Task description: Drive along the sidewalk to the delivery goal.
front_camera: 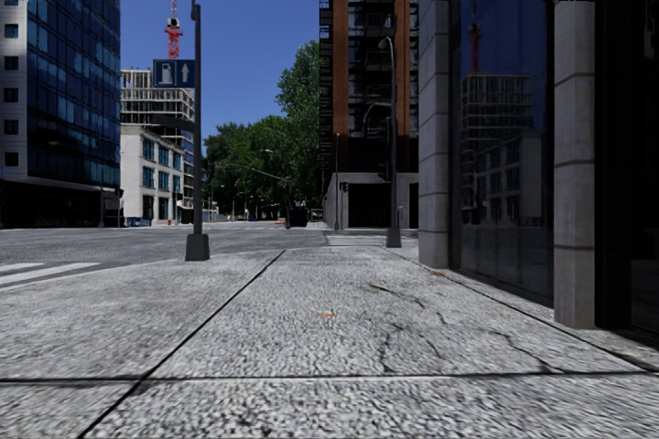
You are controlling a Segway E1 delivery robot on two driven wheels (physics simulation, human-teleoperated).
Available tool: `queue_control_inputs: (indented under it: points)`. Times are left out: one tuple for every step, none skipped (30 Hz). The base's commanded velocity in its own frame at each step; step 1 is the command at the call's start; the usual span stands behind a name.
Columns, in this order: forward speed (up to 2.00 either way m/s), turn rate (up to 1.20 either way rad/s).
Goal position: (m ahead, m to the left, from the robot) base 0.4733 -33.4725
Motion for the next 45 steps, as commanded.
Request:
queue_control_inputs:
  points:
    - [2.00,0.00]
    - [2.00,0.00]
    - [2.00,0.00]
    - [2.00,0.00]
    - [2.00,0.00]
    - [2.00,0.00]
    - [2.00,0.00]
    - [2.00,0.00]
    - [2.00,0.00]
    - [2.00,0.00]
    - [2.00,0.00]
    - [2.00,0.00]
    - [2.00,0.00]
    - [2.00,0.00]
    - [2.00,0.00]
    - [2.00,0.00]
    - [2.00,0.00]
    - [2.00,0.00]
    - [2.00,0.00]
    - [2.00,0.00]
    - [2.00,0.00]
    - [2.00,0.00]
    - [2.00,0.00]
    - [2.00,0.00]
    - [2.00,0.00]
    - [2.00,0.00]
    - [2.00,0.00]
    - [2.00,0.00]
    - [2.00,0.00]
    - [2.00,0.00]
    - [2.00,0.00]
    - [2.00,0.00]
    - [2.00,0.00]
    - [2.00,0.00]
    - [2.00,0.00]
    - [2.00,0.00]
    - [2.00,0.00]
    - [2.00,0.00]
    - [2.00,0.00]
    - [2.00,0.00]
    - [2.00,0.00]
    - [2.00,0.00]
    - [2.00,0.00]
    - [2.00,0.00]
    - [2.00,0.00]
